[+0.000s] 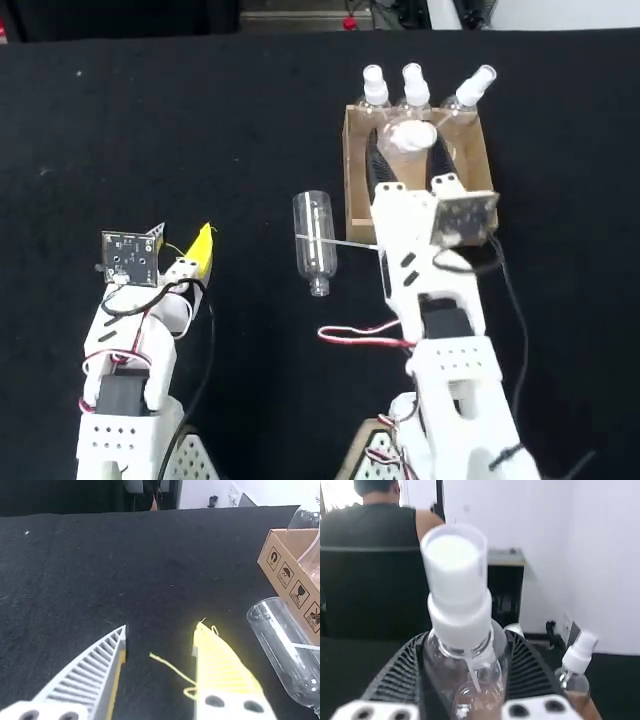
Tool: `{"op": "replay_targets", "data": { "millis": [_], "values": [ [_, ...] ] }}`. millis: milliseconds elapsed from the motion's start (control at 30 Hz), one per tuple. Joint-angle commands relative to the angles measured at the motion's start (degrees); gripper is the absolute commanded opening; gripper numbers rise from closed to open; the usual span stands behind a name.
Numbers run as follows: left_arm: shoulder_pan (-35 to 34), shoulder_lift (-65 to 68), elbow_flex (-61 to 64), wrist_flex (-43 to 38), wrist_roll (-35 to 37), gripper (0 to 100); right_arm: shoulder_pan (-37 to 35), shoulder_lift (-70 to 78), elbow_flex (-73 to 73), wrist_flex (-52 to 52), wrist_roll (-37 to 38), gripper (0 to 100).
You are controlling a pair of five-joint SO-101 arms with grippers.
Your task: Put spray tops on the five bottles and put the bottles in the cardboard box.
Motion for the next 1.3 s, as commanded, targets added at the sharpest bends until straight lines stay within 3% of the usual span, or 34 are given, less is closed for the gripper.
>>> {"op": "replay_targets", "data": {
  "millis": [0,433,1267],
  "values": [
    [-0.2,0.2,1.3,0.4,-0.4,21,1.1,9.0,-6.9,-1.8,0.3,1.1],
    [-0.2,0.2,1.3,0.4,-0.4,21,1.1,39.5,-24.5,-1.9,0.3,1.1],
    [1.3,0.2,1.3,1.6,-0.8,21,0.4,49.3,-24.9,-1.9,0.3,1.1]
  ]
}}
